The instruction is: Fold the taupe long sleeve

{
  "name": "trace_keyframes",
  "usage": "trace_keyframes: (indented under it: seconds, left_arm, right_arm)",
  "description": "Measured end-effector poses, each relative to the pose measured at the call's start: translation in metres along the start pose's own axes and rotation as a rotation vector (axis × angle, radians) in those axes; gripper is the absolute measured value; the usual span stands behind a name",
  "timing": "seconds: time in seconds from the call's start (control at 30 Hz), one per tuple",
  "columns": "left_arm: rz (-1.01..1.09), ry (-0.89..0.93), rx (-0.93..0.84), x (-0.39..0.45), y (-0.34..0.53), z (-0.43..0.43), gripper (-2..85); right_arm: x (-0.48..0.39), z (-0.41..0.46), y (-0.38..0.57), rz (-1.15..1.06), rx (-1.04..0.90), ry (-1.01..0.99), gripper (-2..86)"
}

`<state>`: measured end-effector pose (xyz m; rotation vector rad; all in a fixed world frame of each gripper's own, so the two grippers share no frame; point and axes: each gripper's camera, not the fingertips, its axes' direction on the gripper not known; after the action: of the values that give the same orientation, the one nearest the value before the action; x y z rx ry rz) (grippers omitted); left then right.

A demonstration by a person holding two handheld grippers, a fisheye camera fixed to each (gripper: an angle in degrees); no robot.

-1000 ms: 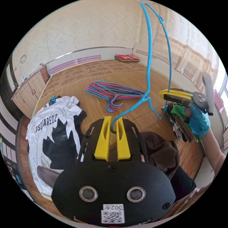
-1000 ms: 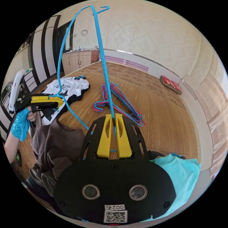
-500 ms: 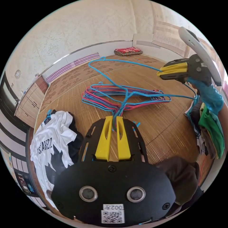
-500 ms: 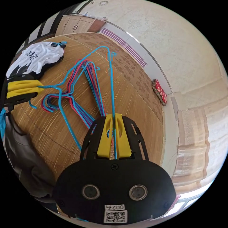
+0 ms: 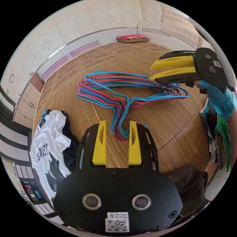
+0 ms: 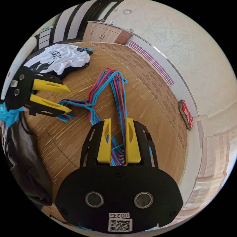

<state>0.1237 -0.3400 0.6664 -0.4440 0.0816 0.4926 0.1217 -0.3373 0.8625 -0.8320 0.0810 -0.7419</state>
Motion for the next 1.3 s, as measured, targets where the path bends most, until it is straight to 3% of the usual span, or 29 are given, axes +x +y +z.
trace_keyframes:
  seconds: [0.17,0.37,0.53,0.8,1.03,1.3]
  left_arm:
    - [-0.002,-0.040,-0.109,0.004,-0.023,0.018,9.1]
    - [0.022,-0.029,-0.174,0.004,-0.030,0.031,6.4]
    - [0.135,-0.067,-0.200,0.005,-0.023,0.031,4.6]
    - [0.071,0.001,-0.151,-0.013,0.006,0.025,4.3]
    - [-0.019,0.046,0.040,-0.032,0.080,-0.047,5.5]
    - [-0.069,0.061,0.222,-0.022,0.211,-0.172,3.0]
  right_arm:
    - [-0.015,-0.004,-0.010,-0.110,-0.016,-0.299,13.4]
    - [-0.040,0.039,-0.018,-0.090,-0.151,-0.168,10.6]
    - [-0.059,0.039,-0.018,-0.134,-0.132,-0.111,6.0]
    - [-0.085,0.021,-0.013,-0.115,-0.149,-0.046,7.2]
    - [-0.110,-0.062,0.016,-0.050,-0.072,-0.009,9.5]
    - [-0.194,-0.228,0.071,0.055,0.107,0.250,5.6]
